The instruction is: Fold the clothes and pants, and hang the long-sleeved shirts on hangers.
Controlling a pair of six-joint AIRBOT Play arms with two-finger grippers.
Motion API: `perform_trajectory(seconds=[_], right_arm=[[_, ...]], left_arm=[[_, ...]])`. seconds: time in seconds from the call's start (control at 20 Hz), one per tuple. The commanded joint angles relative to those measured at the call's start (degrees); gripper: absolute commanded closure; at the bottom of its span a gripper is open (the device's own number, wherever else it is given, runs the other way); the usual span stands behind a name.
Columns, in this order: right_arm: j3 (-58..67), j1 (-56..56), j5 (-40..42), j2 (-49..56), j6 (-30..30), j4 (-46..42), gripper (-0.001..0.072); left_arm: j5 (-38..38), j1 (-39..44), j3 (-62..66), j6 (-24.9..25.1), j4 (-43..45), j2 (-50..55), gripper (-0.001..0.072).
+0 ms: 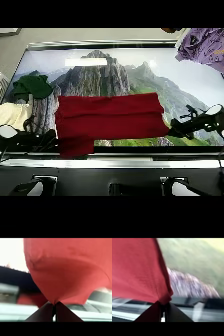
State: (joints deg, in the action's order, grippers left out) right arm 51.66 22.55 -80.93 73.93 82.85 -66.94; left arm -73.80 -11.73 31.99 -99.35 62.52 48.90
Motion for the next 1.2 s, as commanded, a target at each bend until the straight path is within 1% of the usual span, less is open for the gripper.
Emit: perform_trajectory(seconds=[0.0,0.1,0.2,0.25,0.35,0.4,0.55,0.7,0.95,1.15], right_arm=[[0.0,0.0,-4.1,-9.8,3.6,-5.0,0.0683],[0.0,0.0,-3.5,-12.9,3.6,-3.5,0.0683],[0.0,-0.1,-1.2,-12.8,2.9,-0.7,0.0683],[0.0,-1.2,0.2,-12.0,1.7,0.2,0.0684],[0.2,-6.1,3.0,-9.7,0.0,0.2,0.0683],[0.4,-8.8,5.1,-8.5,0.1,-0.5,0.0683],[3.7,-14.3,10.5,-3.6,5.0,-7.8,0.0683],[9.1,-15.1,10.8,2.4,5.3,-8.9,0.0683],[18.3,-15.1,10.8,11.3,5.5,-8.5,0.0683],[24.9,-15.3,11.0,16.9,5.5,-7.7,0.0683]], left_arm=[[-9.2,0.0,1.9,-6.3,6.8,-9.9,0.0693],[-8.2,0.0,1.9,-6.1,5.6,-12.9,0.0693],[-5.0,0.0,1.9,-3.2,2.5,-11.5,0.0694],[-3.2,0.0,2.1,-1.7,0.7,-9.8,0.0694],[-0.7,0.0,3.7,0.7,-1.0,-4.7,0.0694],[0.2,0.0,5.0,1.9,-1.0,-2.1,0.0693],[2.5,0.0,11.3,5.0,-1.0,7.2,0.0694],[2.9,0.0,19.2,7.6,-1.0,17.6,0.0693],[2.8,0.0,33.2,8.1,-1.1,32.0,0.0693],[2.2,1.5,42.6,8.2,-1.0,40.8,0.0693]])
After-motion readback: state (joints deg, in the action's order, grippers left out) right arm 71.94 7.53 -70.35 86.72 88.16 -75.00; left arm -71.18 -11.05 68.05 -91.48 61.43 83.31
